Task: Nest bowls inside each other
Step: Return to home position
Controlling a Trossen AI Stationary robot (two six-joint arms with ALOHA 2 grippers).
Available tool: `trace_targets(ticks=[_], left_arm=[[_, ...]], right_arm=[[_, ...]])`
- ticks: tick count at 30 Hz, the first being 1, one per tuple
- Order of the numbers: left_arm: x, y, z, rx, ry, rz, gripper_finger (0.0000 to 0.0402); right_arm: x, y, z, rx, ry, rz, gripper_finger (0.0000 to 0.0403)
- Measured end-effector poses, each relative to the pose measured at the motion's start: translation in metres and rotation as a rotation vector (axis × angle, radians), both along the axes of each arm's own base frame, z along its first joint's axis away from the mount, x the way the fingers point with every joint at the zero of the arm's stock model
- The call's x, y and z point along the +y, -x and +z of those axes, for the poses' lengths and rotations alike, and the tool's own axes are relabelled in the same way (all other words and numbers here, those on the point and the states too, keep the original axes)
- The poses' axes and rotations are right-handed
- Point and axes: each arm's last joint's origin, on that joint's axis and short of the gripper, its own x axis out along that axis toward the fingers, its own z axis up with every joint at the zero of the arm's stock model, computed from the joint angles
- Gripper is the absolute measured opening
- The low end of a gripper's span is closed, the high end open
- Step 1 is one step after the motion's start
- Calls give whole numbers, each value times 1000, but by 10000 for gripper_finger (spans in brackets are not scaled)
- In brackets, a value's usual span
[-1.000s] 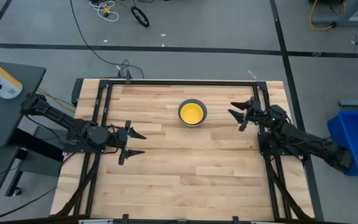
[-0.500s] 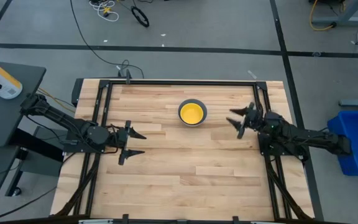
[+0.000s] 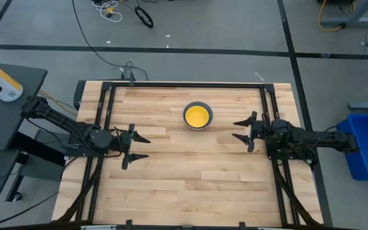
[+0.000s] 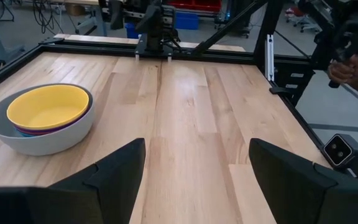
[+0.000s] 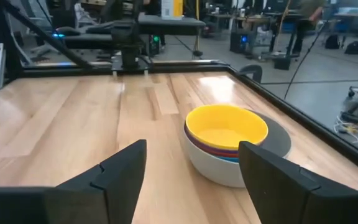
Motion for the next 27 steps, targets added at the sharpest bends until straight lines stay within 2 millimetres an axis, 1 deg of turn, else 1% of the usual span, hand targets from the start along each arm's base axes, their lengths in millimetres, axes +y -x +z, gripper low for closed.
trace_targets(ticks=[7, 14, 23, 27], left_arm=[[0, 0, 0, 0, 4, 1, 294], [0, 0, 0, 0, 1, 0, 294], [0, 0, 0, 1, -1, -4, 294], [-2, 1, 0, -3, -37, -9, 294]], right_arm=[[1, 0, 0, 0, -22, 18, 274], [4, 0, -1, 7, -62, 88, 277], [5, 0, -1, 3, -42, 73, 257], [4, 0, 0, 0, -41, 65, 246]])
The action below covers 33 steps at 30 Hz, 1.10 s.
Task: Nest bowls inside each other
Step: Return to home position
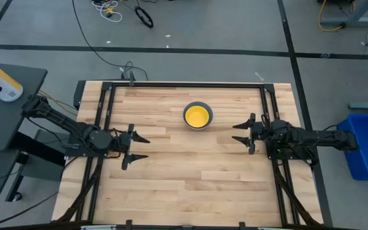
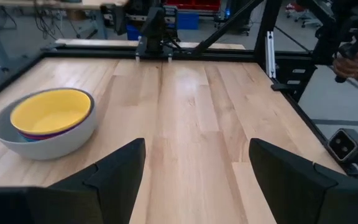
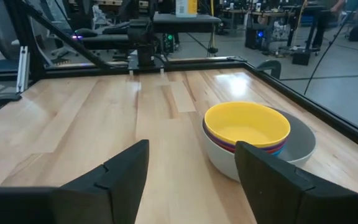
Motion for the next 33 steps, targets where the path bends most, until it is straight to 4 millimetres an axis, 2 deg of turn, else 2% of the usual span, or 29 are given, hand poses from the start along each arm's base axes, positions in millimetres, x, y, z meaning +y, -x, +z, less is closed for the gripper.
trace_targets(ticks=[5, 8, 16, 21, 27, 33], left_arm=[[-2, 10, -1, -56, 8, 68, 294], [-2, 20, -17, -79, 53, 34, 294], [6, 49, -63, -212, 156, -218, 294], [11, 59, -64, -210, 152, -223, 294], [17, 65, -57, -302, 106, -223, 294], [27, 58, -61, -268, 78, -84, 294]], right_arm=[[0, 0, 0, 0, -4, -1, 234], [0, 0, 0, 1, 1, 0, 229], [0, 0, 0, 1, 3, 1, 216], [0, 0, 0, 0, -4, 1, 208], [0, 0, 0, -1, -5, 0, 198], [0, 0, 0, -1, -5, 0, 190]])
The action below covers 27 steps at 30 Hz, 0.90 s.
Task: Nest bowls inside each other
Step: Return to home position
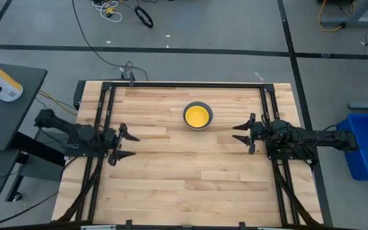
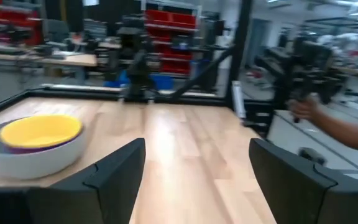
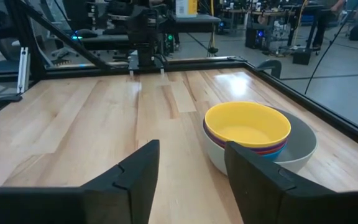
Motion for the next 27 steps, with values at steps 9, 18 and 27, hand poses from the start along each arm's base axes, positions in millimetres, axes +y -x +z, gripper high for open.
trace_targets(ticks=[9, 18, 27], left_arm=[[19, -8, -6, 67, 6, 61, 294], [28, -8, -7, 77, -11, 93, 294], [27, -8, -7, 80, -10, 90, 294]], right_arm=[[0, 0, 0, 0, -3, 0, 195], [0, 0, 0, 0, -3, 0, 211], [9, -1, 4, -41, -6, 129, 224]])
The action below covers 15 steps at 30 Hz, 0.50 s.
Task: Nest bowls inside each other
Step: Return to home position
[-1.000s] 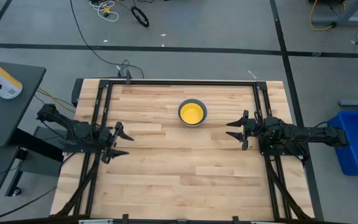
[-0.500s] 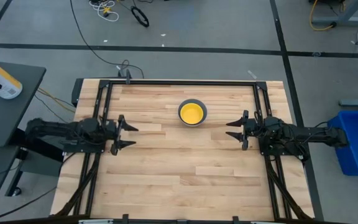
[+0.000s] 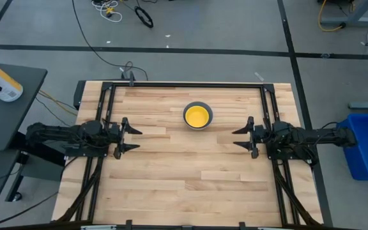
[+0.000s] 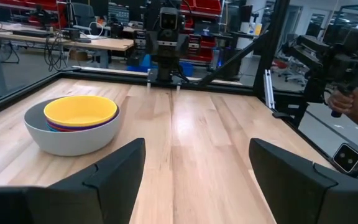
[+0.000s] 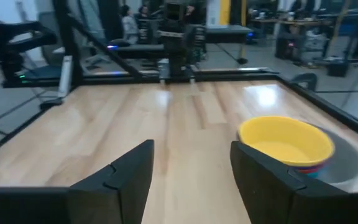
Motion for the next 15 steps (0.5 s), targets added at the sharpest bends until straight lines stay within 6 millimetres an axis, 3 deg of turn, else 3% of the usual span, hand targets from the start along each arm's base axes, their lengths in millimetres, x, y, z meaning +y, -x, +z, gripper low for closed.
trace_targets(ticks=[7, 15], left_arm=[[0, 0, 0, 3, -5, 0, 294], [0, 0, 0, 3, -13, -1, 294]], right_arm=[[11, 1, -1, 7, 1, 78, 230], [8, 1, 0, 1, 91, -131, 240]])
